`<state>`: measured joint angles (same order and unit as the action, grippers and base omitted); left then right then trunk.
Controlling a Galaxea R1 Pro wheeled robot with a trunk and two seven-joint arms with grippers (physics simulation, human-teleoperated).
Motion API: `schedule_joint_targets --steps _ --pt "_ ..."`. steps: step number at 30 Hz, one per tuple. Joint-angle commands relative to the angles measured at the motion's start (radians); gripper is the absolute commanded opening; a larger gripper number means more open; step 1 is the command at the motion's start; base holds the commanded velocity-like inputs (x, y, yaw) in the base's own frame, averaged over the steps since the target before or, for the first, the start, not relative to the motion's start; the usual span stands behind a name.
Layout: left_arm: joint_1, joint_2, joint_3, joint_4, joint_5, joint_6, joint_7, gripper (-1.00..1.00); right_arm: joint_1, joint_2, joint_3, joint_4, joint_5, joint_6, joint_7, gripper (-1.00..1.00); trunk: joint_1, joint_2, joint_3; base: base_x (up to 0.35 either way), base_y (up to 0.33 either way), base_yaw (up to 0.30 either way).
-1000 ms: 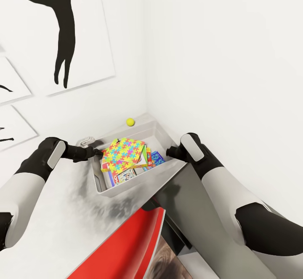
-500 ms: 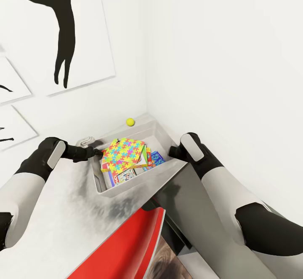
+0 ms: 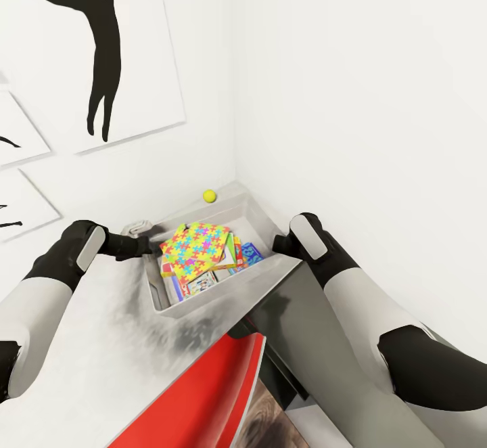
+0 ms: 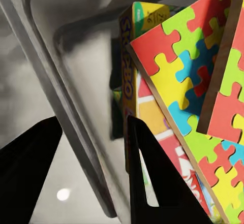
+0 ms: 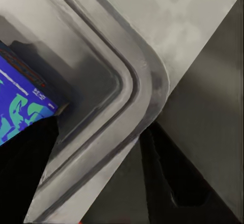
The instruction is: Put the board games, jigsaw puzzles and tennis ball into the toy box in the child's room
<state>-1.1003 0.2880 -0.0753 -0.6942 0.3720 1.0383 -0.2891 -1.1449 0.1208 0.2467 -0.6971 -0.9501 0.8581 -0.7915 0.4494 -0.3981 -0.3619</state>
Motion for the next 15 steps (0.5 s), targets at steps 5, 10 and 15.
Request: schedule_joint_targets --steps 5,10,15 --pt "-0.001 0.0 -0.002 -0.001 0.025 0.005 -0.01 -1.0 -0.001 0.0 0.005 -0.001 -0.05 -0.015 -0.009 -1.0 0.001 -0.002 -0.002 0.0 0.0 0.0" --pt "-0.001 0.0 -0.003 -0.001 0.025 0.005 -0.01 -1.0 -0.001 0.0 0.005 -0.001 -0.049 -0.016 -0.01 -1.0 0.001 -0.002 -0.002 0.0 0.0 0.0" --pt "-0.001 -0.001 -0.003 -0.001 0.025 0.005 -0.01 -1.0 -0.001 0.0 0.005 -0.001 -0.049 -0.016 -0.01 -1.0 0.001 -0.002 0.0 0.0 0.0 0.0"
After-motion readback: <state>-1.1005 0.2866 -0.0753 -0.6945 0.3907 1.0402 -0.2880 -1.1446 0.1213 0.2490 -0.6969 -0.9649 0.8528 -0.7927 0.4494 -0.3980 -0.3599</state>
